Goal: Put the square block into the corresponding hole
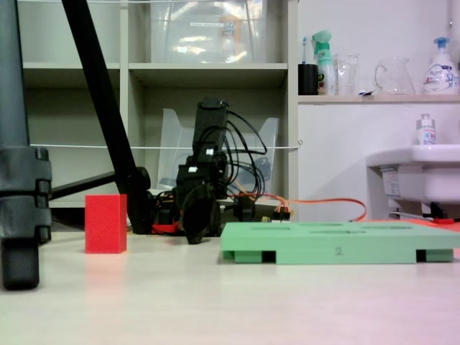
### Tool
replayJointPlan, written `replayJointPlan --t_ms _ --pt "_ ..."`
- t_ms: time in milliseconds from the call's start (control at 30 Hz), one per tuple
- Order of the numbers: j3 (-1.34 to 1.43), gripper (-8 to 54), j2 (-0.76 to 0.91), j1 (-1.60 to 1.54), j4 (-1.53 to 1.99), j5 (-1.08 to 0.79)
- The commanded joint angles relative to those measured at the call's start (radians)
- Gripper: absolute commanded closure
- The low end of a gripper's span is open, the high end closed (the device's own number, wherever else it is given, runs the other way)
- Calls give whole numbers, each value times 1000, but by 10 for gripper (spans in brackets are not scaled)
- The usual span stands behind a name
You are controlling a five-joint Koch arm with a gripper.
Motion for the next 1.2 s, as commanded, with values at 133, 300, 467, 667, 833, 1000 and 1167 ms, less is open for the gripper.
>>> replayJointPlan --t_ms 133,300,467,667,833,1000,1167 --pt "69 113 75 37 -18 350" --pt "11 144 75 103 -199 658" --pt "-319 174 75 218 51 907" --pt "-923 182 -49 282 739 1088" --pt "-1396 221 -285 350 1195 1120" --pt "-1634 221 -548 400 1388 1088" --pt "-1810 221 -738 419 1546 1029"
